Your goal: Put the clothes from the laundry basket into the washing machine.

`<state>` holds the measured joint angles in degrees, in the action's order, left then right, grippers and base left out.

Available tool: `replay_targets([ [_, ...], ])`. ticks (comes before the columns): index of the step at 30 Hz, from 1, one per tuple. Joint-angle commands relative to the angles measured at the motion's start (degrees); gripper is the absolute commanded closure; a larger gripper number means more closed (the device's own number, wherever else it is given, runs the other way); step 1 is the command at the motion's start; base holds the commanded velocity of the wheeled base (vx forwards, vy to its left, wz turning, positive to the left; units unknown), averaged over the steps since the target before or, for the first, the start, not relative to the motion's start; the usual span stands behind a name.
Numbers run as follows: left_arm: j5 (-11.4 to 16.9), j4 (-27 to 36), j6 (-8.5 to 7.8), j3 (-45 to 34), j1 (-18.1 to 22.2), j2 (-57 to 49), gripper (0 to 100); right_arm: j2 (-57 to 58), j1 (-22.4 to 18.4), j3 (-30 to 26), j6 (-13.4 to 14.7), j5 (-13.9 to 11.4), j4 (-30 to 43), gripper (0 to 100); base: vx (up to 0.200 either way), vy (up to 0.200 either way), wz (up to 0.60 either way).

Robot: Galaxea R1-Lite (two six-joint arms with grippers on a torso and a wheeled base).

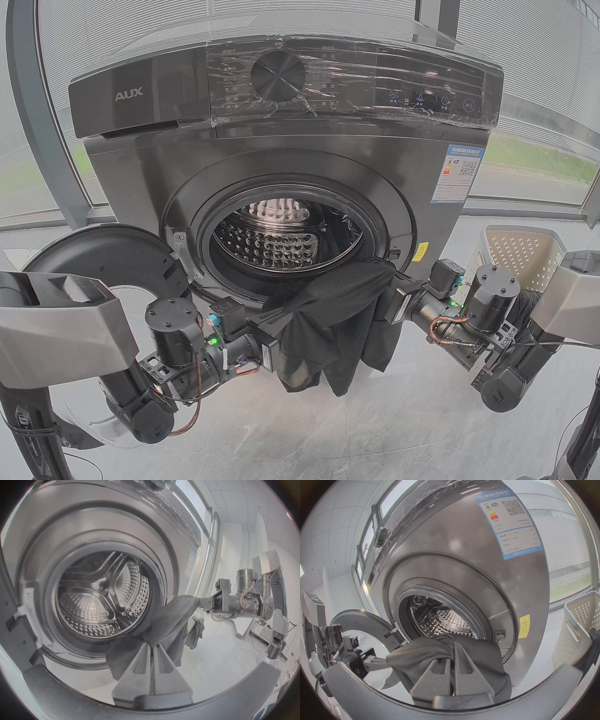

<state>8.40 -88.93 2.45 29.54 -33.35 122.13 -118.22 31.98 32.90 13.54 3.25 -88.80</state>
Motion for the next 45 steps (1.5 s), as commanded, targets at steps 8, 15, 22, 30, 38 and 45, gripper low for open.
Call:
replay_targets([
  [8,0.04,-0.01,-1.22,-6.69,6.20,-11.38,100,-1.75,-0.86,-2.93,-1.68,-0.35,0.03,100,0.000,0.000,0.00],
  [15,0.30,-0.01,-1.31,-10.38,6.55,-14.37,100,-2.80,-0.42,-3.02,-1.50,-0.44,0.03,100,0.000,0.000,0.00],
  [22,0.30,-0.01,-1.04,-8.44,7.07,-14.64,100,-2.27,-0.25,-4.60,-1.59,-0.27,0.03,100,0.000,0.000,0.00],
  [30,0.65,-0.01,-0.52,-7.74,8.66,-16.39,100,-2.10,0.02,-6.54,-1.68,-0.35,-0.06,100,0.000,0.000,0.00],
  [38,0.74,-0.01,-0.69,-8.80,8.66,-18.94,100,-0.34,-0.51,-5.66,-1.68,-0.27,-0.06,100,0.000,0.000,0.00],
  [45,0.74,-0.01,-1.04,-9.76,8.22,-21.05,100,0.36,-0.07,-6.27,-1.68,-0.27,-0.06,100,0.000,0.000,0.00],
])
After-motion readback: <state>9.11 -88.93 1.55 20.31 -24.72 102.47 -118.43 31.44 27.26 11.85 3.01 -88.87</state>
